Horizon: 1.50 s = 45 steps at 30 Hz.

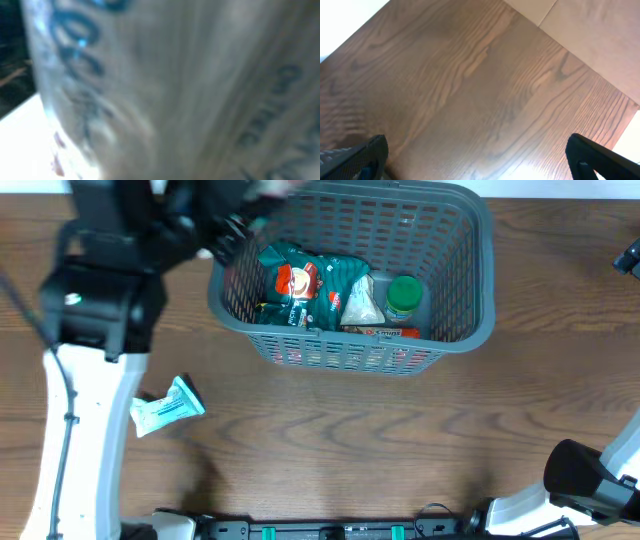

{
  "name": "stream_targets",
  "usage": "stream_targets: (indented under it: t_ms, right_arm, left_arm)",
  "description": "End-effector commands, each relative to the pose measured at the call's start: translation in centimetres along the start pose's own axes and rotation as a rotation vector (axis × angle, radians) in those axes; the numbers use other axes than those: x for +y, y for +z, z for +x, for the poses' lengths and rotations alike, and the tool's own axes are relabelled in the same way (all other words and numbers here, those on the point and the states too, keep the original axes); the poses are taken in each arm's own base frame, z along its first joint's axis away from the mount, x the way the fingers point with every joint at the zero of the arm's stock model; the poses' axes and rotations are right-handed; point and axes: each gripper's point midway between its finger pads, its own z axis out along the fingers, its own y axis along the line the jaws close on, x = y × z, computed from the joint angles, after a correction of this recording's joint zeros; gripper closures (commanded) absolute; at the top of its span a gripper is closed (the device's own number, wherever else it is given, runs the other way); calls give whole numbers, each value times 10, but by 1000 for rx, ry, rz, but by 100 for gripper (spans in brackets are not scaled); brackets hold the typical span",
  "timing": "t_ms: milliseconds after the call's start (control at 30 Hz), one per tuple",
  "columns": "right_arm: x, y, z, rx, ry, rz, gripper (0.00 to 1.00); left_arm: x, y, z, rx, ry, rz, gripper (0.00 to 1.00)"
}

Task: Pack container
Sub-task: 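Lift the white pack stack with the left gripper over the basket, then lower the white packs into the basket front and release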

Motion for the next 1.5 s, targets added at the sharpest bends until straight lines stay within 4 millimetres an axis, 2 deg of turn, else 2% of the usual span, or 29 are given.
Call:
stream_targets:
  t_ms: [0, 233, 467, 600, 833, 1067, 1267, 1467]
  right_arm:
    - [-5, -2, -2, -9, 18, 9, 1]
    - [-5, -2, -2, -9, 18, 9, 1]
    - [-5, -2, -2, -9, 19, 9, 1]
    - [-5, -2, -2, -9, 19, 9, 1]
    - [-5, -2, -2, -9, 19, 9, 1]
    - [-5, -2, -2, -9, 19, 9, 1]
    - [-5, -2, -2, -9, 18, 9, 1]
    - [-5, -2, -2, -9, 18, 9, 1]
  left_arm:
    - [-28, 18, 0, 7, 93, 97, 94]
    - [-87, 54, 21, 93, 116, 287, 94]
    - [-121, 76, 44, 171, 99, 397, 94]
    - [-133, 87, 65, 243, 70, 451, 94]
    - [-141, 103, 94, 324, 38, 490, 94]
    - [-133, 116, 122, 428, 52, 438, 94]
    - [-143, 114, 142, 496, 57, 487, 94]
    - [-146, 111, 147, 521, 47, 503, 94]
